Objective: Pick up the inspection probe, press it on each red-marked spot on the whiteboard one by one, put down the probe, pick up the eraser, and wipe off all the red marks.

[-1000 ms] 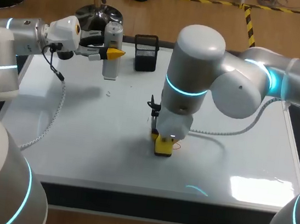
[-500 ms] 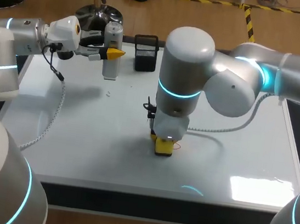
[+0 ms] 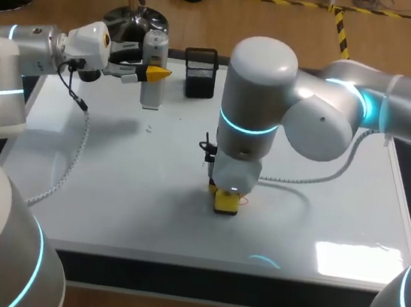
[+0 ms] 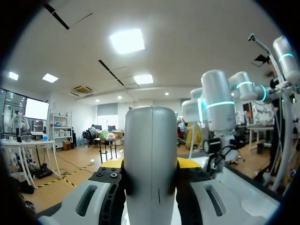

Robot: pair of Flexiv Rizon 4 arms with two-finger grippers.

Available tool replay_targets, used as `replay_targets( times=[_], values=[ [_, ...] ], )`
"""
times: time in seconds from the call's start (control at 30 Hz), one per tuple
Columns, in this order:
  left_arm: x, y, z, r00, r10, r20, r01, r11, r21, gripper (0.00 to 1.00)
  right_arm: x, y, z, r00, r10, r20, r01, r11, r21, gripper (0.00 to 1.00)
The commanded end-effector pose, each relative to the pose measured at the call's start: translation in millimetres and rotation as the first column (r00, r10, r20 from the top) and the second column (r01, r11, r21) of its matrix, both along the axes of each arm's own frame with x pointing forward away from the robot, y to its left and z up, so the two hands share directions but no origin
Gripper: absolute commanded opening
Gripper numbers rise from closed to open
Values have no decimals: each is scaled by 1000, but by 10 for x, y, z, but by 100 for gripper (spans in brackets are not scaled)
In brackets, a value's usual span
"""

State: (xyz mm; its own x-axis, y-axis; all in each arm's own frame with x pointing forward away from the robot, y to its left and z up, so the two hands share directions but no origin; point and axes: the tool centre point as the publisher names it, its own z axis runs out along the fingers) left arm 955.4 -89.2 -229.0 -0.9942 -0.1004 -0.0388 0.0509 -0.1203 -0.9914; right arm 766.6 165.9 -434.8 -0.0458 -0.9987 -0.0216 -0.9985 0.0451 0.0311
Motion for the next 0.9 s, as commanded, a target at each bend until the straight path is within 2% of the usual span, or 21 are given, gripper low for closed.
replay_targets(
  times=[0.03, 0.9],
  values=[
    [-1, -1, 9, 1000, 1, 1, -1, 1000, 0, 0, -66, -138, -236, 1000, -5, 3, 5, 1000, -1, 0],
    [-1, -1, 9, 1000, 1, 1, -1, 1000, 0, 0, -228, -607, -232, 995, -98, -19, 98, 995, -31, 0]
  ],
)
